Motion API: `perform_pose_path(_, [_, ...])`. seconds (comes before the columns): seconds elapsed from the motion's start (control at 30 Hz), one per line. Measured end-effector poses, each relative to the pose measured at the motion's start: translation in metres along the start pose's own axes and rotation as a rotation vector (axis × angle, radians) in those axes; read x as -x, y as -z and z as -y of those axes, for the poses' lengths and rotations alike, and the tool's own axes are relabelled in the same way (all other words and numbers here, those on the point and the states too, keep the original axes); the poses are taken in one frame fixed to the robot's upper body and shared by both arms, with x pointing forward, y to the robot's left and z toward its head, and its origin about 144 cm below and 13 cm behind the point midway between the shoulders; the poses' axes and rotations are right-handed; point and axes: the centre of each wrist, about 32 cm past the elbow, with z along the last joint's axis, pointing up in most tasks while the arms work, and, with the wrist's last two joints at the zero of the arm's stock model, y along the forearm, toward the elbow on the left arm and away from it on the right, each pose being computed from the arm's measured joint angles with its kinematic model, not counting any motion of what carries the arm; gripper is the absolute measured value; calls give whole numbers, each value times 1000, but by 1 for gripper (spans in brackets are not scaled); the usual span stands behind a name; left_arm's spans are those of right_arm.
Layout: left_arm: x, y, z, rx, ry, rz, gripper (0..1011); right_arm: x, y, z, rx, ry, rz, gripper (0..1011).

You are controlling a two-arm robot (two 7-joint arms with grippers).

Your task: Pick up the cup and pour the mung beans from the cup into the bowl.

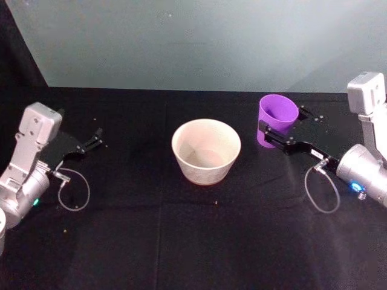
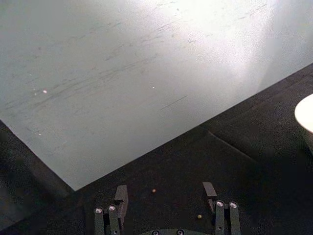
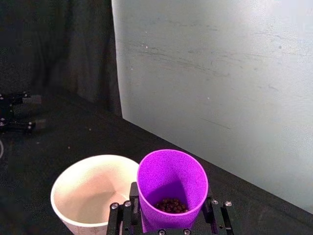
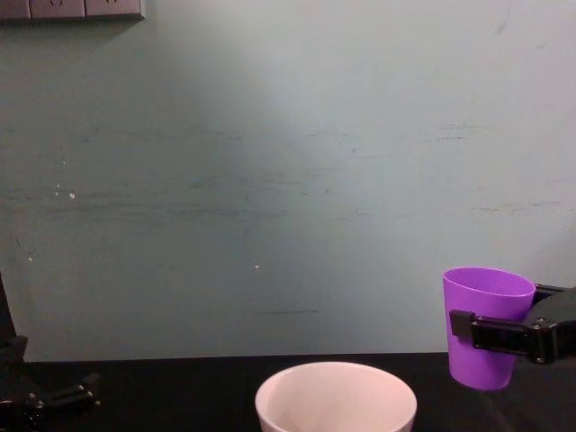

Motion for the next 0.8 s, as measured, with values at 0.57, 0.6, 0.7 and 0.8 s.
perform_pose_path(0.57, [0,0,0,0,0,0,1000,0,0,0,0,0,0,731])
perform_pose_path(0.6, [0,0,0,0,0,0,1000,0,0,0,0,0,0,731])
perform_pose_path(0.7, [0,0,0,0,0,0,1000,0,0,0,0,0,0,731])
perform_pose_path(0.8, [0,0,0,0,0,0,1000,0,0,0,0,0,1,731])
